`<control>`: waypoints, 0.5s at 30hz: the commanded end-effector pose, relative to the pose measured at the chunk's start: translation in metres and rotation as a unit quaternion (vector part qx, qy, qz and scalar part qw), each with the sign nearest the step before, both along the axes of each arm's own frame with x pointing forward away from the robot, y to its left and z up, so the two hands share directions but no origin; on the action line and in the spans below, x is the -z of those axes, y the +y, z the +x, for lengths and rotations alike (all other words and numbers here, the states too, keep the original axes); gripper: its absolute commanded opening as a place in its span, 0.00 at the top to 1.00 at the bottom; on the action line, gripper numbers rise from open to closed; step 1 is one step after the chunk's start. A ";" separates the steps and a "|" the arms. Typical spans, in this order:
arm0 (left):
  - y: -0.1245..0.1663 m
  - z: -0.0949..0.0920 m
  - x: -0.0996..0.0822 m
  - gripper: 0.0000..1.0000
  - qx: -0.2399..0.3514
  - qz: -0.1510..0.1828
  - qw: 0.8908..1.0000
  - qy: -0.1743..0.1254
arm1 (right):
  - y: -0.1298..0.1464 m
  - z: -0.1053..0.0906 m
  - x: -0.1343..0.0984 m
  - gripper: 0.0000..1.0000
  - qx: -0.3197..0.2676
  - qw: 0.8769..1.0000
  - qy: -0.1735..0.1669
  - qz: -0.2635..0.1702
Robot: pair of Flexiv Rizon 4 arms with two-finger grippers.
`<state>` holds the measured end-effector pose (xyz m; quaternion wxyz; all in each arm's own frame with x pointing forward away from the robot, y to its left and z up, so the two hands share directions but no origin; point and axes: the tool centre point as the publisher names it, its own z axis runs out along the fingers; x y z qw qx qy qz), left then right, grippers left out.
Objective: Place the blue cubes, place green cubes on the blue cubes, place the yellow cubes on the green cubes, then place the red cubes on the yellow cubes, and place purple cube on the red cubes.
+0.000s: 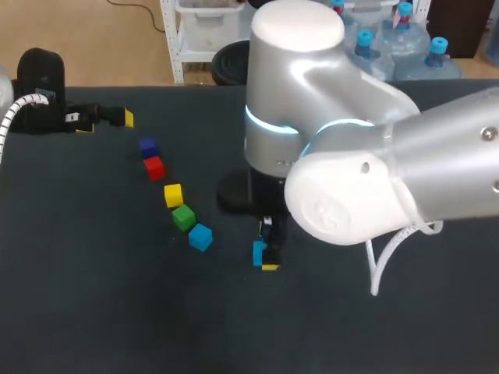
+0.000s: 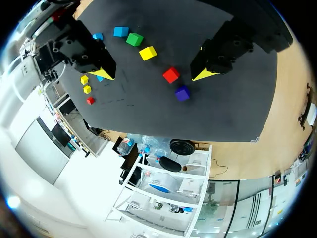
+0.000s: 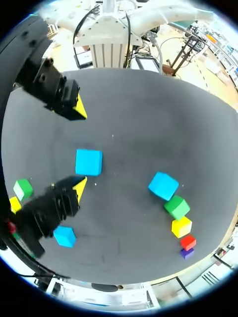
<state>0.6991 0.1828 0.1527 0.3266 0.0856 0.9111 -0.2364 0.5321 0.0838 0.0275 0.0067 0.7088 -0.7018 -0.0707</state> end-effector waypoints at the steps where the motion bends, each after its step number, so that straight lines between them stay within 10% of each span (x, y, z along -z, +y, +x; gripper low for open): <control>1: 0.002 0.000 0.002 0.00 0.003 -0.005 1.000 -0.003 | -0.003 -0.008 0.005 0.00 -0.001 1.000 -0.001 0.001; 15: 0.002 0.000 0.002 0.00 0.003 -0.005 1.000 -0.003 | 0.003 0.000 0.028 0.00 -0.005 1.000 0.008 0.001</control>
